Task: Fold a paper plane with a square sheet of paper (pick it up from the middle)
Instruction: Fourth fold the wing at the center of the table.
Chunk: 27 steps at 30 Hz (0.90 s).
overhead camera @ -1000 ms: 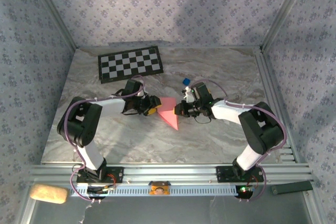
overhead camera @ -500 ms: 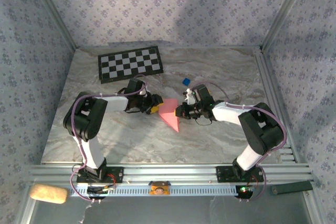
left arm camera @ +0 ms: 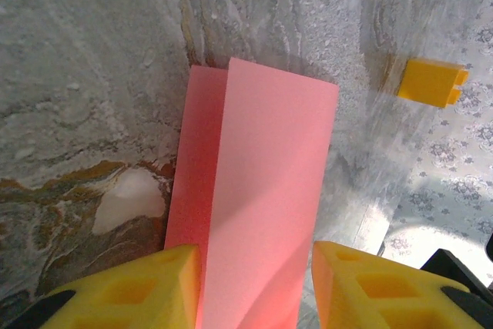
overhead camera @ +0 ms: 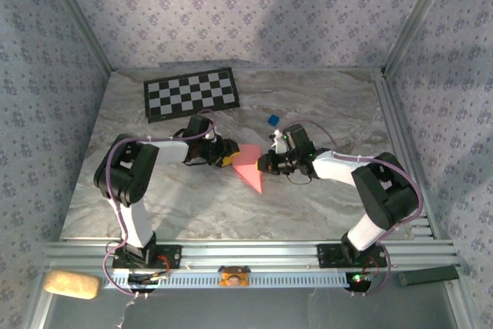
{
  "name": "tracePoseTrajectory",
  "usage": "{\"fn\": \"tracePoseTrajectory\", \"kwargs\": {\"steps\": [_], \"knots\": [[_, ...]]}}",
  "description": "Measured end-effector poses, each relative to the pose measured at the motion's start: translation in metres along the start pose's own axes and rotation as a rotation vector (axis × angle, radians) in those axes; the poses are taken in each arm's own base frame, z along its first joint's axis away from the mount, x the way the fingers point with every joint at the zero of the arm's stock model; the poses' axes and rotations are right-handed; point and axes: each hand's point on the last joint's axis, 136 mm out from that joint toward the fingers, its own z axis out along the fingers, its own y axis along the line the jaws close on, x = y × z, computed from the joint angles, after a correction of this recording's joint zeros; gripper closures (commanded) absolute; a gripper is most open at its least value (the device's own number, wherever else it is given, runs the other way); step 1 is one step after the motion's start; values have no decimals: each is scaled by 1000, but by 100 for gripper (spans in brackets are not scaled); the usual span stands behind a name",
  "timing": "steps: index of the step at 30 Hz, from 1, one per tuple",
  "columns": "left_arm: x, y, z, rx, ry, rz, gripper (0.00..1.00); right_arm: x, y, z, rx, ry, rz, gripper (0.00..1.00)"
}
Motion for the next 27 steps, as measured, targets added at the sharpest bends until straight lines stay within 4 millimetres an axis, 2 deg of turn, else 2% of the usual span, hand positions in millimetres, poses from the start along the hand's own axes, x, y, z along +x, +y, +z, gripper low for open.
{"fn": "tracePoseTrajectory", "kwargs": {"steps": [4, 7, 10, 13, 15, 19, 24, 27], "knots": [[1, 3, 2, -4, 6, -14, 75, 1, 0, 0, -1, -1, -1, 96], [0, 1, 2, 1, 6, -15, 89, 1, -1, 0, 1, 0, 2, 94], [-1, 0, 2, 6, 2, -11, 96, 3, -4, -1, 12, 2, 9, 84], [-2, -1, 1, 8, -9, -7, 99, 5, -10, -4, 50, 0, 18, 75], [-3, -1, -2, 3, -28, -6, 100, 5, -14, -9, 95, -13, 21, 66], [-1, -3, -11, 3, -79, -8, 100, 4, -15, -28, 190, -65, -22, 51], [5, -5, -20, -6, -146, -29, 100, 2, -4, -50, 304, -157, -124, 50], [8, -6, -20, -13, -167, -42, 100, 6, 10, -49, 363, -230, -269, 49]]}}
